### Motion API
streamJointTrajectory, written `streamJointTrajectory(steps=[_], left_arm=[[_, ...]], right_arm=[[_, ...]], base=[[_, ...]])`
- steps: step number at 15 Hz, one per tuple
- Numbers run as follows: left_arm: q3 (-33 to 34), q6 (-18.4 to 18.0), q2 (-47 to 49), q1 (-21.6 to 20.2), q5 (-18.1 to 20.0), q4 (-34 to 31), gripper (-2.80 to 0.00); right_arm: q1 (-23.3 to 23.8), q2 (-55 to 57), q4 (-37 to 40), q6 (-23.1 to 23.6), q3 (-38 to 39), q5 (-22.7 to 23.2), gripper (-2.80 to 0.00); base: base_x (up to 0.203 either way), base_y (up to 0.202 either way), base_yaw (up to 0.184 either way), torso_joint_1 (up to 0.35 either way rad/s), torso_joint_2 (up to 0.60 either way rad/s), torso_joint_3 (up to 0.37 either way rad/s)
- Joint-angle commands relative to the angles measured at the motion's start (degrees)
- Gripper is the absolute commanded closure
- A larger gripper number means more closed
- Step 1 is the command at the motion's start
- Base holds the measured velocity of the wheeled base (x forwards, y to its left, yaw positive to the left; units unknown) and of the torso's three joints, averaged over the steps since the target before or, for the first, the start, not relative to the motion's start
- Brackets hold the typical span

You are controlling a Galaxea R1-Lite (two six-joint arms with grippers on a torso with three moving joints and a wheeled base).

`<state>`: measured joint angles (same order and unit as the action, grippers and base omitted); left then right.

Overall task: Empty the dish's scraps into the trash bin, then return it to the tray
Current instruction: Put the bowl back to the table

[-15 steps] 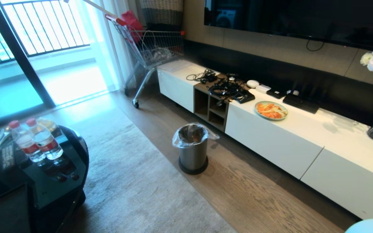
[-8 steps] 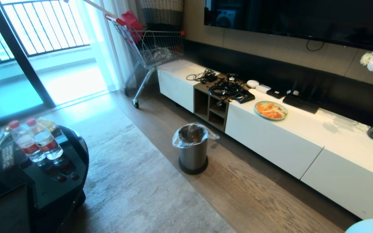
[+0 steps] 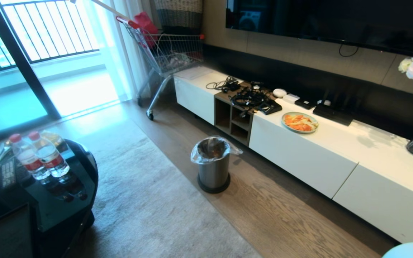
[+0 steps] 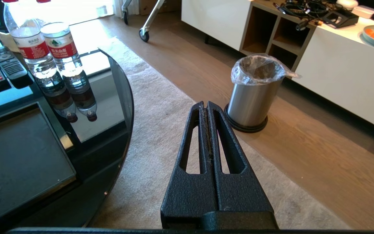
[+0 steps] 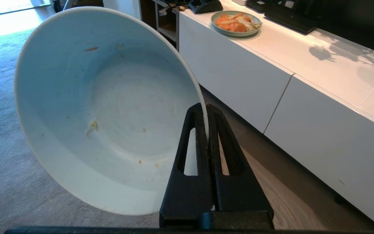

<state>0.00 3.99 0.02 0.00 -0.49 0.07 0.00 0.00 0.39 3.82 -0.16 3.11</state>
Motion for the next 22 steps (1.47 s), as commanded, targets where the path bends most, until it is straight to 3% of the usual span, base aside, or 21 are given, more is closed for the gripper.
streamJointTrajectory(steps=[1,22], left_arm=[[0.0,0.06,-0.02,0.0,-0.04,0.01,0.0],[0.0,0.06,-0.02,0.0,-0.04,0.01,0.0]], right_arm=[[0.0,0.08,-0.04,-0.12,-0.02,0.06,0.0],[-0.08,0.09,-0.04,-0.48,-0.02,-0.03,0.0]], base=[[0.0,0.0,0.0,0.0,0.0,0.0],[0.0,-0.008,0.154,0.002,0.0,0.003]])
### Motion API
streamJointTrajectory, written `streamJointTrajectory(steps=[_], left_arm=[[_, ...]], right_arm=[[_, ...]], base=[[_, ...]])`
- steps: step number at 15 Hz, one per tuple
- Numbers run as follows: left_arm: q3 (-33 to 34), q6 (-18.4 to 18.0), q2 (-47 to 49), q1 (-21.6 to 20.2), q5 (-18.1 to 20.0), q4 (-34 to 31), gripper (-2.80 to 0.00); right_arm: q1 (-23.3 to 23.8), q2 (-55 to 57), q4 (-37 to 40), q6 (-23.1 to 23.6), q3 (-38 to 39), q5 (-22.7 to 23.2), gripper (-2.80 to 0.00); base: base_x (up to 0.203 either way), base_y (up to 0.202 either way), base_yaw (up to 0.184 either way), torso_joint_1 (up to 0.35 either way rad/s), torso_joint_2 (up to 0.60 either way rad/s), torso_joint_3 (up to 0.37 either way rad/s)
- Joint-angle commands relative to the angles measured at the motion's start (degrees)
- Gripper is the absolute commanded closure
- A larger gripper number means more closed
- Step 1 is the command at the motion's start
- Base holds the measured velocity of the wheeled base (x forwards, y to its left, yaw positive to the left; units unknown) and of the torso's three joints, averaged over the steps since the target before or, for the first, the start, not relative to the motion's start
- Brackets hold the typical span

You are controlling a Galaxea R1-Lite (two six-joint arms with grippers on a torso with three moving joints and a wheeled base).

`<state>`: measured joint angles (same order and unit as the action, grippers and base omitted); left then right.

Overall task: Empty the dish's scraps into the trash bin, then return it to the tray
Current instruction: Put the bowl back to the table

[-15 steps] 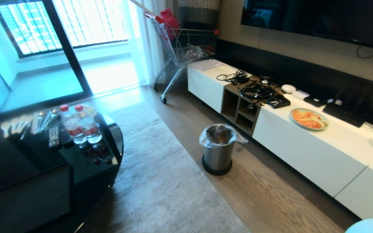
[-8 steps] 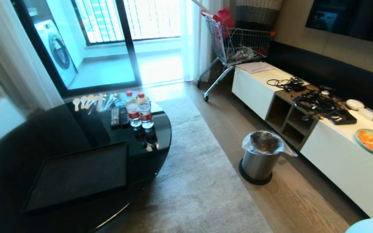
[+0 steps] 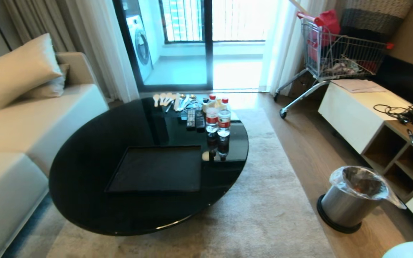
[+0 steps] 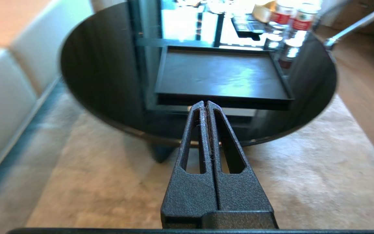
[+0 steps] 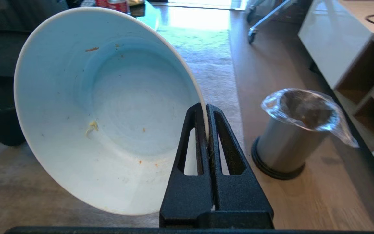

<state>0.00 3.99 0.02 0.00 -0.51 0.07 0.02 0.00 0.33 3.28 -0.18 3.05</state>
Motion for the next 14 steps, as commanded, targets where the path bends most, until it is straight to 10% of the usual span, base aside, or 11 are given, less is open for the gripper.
streamJointTrajectory(steps=[1,14], left_arm=[[0.0,0.06,-0.02,0.0,-0.02,0.01,0.0],[0.0,0.06,-0.02,0.0,-0.02,0.01,0.0]], right_arm=[[-0.11,0.09,0.02,0.06,0.01,0.03,0.0],[-0.02,0.02,0.02,0.06,0.01,0.03,0.0]], base=[[-0.003,-0.009,0.168,0.002,0.0,0.007],[-0.001,-0.005,0.093,0.002,0.0,0.002]])
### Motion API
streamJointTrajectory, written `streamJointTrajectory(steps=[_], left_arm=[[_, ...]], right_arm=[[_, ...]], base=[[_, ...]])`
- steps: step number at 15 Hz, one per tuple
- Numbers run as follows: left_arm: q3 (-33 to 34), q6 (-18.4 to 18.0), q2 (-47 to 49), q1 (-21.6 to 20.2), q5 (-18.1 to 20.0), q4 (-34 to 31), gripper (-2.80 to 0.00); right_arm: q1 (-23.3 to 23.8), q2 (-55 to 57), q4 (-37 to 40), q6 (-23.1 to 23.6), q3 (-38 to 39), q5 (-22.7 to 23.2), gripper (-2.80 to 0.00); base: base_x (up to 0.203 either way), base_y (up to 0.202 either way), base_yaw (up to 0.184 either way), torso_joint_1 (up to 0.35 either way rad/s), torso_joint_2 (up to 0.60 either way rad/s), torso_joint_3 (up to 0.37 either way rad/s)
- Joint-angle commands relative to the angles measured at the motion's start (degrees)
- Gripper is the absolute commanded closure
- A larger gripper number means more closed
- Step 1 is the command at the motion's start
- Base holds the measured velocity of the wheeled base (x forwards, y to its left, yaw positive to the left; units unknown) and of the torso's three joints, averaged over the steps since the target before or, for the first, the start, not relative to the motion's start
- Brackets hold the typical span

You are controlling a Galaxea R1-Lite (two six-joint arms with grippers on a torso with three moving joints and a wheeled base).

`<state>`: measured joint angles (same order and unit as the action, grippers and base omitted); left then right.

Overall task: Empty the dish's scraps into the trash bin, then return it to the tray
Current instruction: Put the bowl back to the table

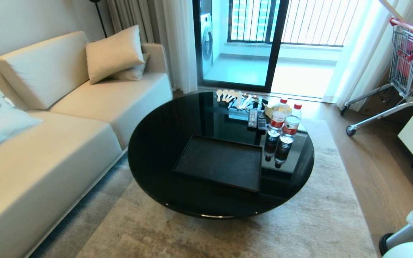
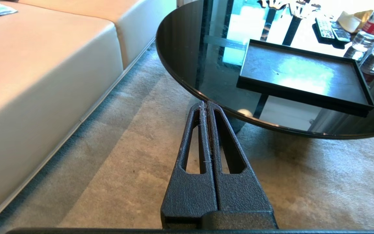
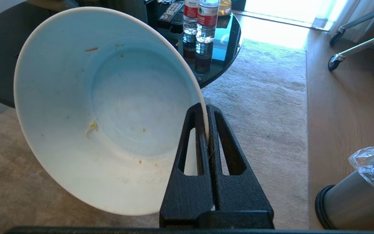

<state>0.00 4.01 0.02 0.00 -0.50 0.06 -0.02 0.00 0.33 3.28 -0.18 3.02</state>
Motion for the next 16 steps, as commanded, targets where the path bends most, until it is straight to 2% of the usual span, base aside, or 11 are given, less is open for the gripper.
streamJointTrajectory(steps=[1,10,16], left_arm=[[0.0,0.03,-0.02,0.0,-0.03,0.03,0.0],[0.0,-0.03,-0.02,0.0,-0.03,0.03,0.0],[0.0,-0.03,-0.02,0.0,-0.03,0.03,0.0]], right_arm=[[0.02,0.05,0.02,0.06,0.01,0.05,0.0],[0.02,0.01,0.02,0.06,0.01,0.05,0.0],[0.02,0.02,0.02,0.06,0.01,0.05,0.0]], base=[[0.0,0.0,0.0,0.0,0.0,0.0],[0.0,0.0,0.0,0.0,0.0,0.0],[0.158,0.0,0.001,0.004,0.0,0.002]])
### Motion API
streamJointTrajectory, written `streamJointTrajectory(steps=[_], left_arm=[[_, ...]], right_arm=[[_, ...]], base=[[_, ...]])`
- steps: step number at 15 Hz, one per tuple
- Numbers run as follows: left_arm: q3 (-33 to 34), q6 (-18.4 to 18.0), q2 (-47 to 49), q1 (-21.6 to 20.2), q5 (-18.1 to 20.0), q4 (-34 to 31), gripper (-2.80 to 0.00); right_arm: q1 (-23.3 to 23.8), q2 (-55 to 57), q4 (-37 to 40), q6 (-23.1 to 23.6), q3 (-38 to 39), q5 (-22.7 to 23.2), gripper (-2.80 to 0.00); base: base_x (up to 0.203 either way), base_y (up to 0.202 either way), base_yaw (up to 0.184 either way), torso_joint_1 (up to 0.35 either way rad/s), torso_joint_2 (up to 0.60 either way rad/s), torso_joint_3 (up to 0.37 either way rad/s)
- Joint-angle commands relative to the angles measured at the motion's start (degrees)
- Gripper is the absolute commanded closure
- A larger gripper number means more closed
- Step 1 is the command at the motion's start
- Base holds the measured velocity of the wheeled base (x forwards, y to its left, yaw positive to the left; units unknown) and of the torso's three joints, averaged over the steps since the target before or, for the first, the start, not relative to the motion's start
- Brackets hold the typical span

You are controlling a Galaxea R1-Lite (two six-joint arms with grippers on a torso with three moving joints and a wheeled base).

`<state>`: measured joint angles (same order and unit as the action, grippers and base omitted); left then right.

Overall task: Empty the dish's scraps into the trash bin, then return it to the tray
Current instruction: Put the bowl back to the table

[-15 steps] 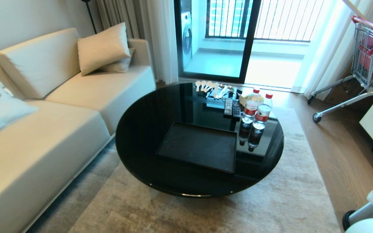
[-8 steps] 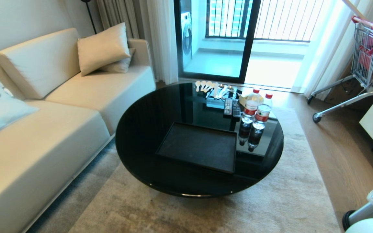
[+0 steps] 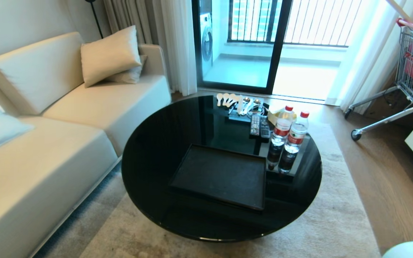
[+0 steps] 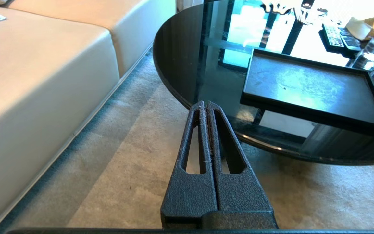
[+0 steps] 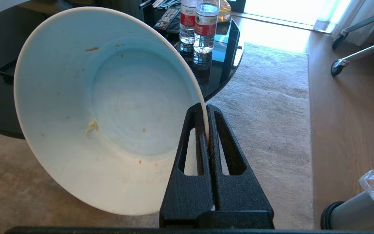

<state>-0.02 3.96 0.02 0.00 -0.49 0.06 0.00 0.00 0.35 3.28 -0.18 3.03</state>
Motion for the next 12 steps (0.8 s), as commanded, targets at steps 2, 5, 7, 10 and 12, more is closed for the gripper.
streamJointTrajectory(steps=[2,5,7,10,12], left_arm=[[0.02,-0.01,-0.02,0.0,-0.04,0.03,0.0],[0.02,-0.01,-0.02,0.0,-0.04,0.03,0.0],[0.02,-0.01,-0.02,0.0,-0.04,0.03,0.0],[0.02,-0.01,-0.02,0.0,-0.04,0.03,0.0],[0.02,0.08,-0.02,0.0,-0.04,0.03,0.0]], right_arm=[[0.0,0.01,0.0,0.06,0.0,0.05,0.0],[0.0,0.0,0.0,0.06,0.0,0.05,0.0],[0.0,0.05,0.0,0.06,0.03,0.05,0.0],[0.0,0.0,-0.09,0.06,0.02,0.05,0.0],[0.0,0.0,-0.18,0.42,0.09,0.05,0.0]], base=[[0.044,0.0,0.0,0.006,0.0,0.001],[0.0,0.0,0.0,0.0,0.0,0.0],[0.0,0.0,0.0,0.0,0.0,0.0],[0.0,0.0,0.0,0.0,0.0,0.0],[0.0,0.0,0.0,0.0,0.0,0.0]])
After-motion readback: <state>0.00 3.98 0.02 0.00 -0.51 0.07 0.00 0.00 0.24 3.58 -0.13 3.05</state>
